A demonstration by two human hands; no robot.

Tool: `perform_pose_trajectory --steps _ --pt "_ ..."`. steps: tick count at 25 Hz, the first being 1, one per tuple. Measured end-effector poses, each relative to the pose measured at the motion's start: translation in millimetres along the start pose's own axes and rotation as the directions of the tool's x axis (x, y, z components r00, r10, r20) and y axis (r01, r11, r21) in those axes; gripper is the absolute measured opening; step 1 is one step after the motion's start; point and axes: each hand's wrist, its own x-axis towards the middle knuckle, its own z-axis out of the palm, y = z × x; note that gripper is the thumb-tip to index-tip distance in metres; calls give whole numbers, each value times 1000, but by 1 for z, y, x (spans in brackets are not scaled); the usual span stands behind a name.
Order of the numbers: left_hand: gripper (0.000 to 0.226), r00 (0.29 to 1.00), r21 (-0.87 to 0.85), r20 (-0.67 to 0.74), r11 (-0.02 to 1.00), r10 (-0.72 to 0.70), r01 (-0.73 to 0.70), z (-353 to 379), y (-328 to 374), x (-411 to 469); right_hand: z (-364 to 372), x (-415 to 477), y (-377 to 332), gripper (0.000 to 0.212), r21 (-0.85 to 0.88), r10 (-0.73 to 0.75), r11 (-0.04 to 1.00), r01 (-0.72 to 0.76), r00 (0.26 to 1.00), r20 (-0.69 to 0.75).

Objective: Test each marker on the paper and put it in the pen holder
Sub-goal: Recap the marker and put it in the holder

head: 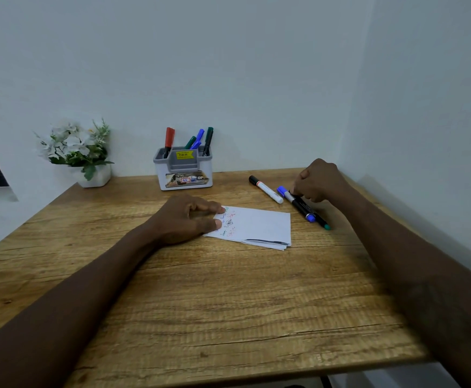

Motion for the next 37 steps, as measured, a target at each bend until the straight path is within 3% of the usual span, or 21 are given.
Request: perform_pose_trajectory --steps 7,13,17,20,23,27,30,33,35,37 --pt "38 1000 4 3 1000 -5 5 0 0 0 -6 -5 0 17 -4 51 999 -51 996 69" --pt "38 1000 -7 0 1000 -6 6 -1 2 0 -5 -11 -1 27 96 42 995 -36 997 -60" --pt "36 1000 15 -6 1000 0 0 -2 3 -1 -12 -17 -6 19 235 2 972 32 990 -144" --pt "34 992 -28 -124 1000 9 -13 0 10 -4 -11 -23 -24 13 299 -137 936 187 974 -180" --pt "46 939 -34 -341 998 41 -56 1 20 -7 -5 -39 -51 5 373 -327 866 332 942 -80" --pt "61 925 11 -362 993 114 -118 3 21 -5 14 -55 -85 9 467 -580 745 476 808 101" --pt "55 883 34 -429 980 191 -195 0 17 -5 28 -59 -99 10 645 -614 653 398 777 143" --pt "39 827 116 -483 958 287 -264 -6 12 -4 31 -58 -100 18 757 -563 610 234 800 206" --pt "24 816 180 -496 954 297 -238 -8 10 -2 29 -57 -96 30 807 -536 584 84 787 306" --pt "16 811 184 -539 971 227 -149 -8 9 0 26 -56 -92 43 897 -499 428 -110 799 336"
